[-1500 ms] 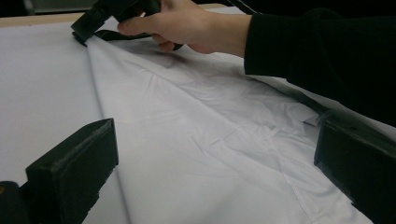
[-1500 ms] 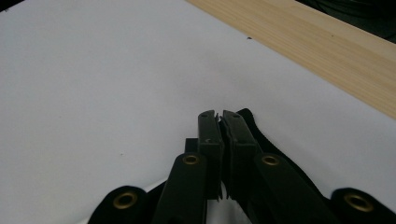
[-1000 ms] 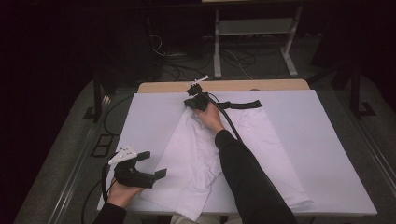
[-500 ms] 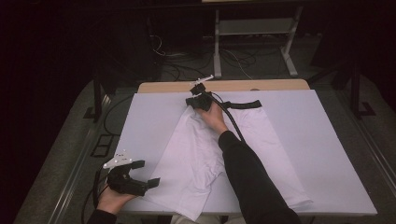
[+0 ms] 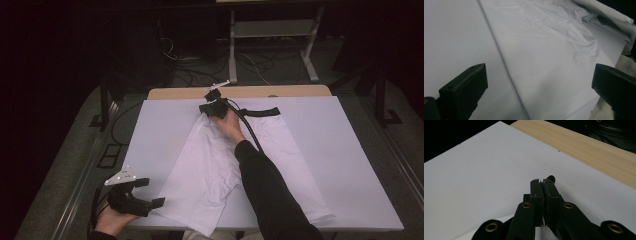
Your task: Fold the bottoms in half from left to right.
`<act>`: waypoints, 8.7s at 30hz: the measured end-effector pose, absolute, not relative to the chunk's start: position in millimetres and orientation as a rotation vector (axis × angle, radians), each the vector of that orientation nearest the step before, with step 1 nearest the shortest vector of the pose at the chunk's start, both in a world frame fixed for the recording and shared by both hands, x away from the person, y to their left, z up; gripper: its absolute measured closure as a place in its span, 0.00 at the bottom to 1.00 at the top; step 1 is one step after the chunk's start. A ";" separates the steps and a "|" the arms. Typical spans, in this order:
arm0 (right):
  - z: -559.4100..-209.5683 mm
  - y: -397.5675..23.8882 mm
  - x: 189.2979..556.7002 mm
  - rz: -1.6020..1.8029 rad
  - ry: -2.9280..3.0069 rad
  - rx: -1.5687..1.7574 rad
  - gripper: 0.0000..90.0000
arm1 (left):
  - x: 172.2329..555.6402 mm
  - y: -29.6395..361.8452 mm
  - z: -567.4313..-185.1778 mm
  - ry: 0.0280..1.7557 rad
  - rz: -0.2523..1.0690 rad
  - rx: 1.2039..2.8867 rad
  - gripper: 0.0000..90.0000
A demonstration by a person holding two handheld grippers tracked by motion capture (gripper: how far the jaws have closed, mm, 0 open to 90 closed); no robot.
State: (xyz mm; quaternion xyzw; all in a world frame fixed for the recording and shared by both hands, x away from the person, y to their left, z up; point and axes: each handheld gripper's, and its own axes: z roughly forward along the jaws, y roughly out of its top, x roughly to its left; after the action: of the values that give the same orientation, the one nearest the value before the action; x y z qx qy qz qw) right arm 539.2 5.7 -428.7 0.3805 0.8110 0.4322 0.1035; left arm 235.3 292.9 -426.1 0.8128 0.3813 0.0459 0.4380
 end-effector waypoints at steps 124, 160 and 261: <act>-391.7 -95.9 529.5 1.279 2.393 1.086 0.95 | 243.2 141.4 -403.7 0.232 -0.358 2.168 0.98; -378.4 -145.8 519.4 1.313 2.355 1.094 0.95 | 249.4 58.4 -400.3 0.055 -0.424 2.130 0.98; -406.1 -268.8 513.7 1.260 2.314 1.186 0.83 | 261.4 -140.8 -452.3 0.029 -0.498 2.081 0.80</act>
State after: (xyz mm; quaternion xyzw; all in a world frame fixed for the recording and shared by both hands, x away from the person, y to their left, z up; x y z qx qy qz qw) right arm 513.7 -268.8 -406.1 0.4072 0.7946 0.4325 0.1257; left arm 261.4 -140.8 -452.3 0.8531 0.0120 -0.2042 0.4800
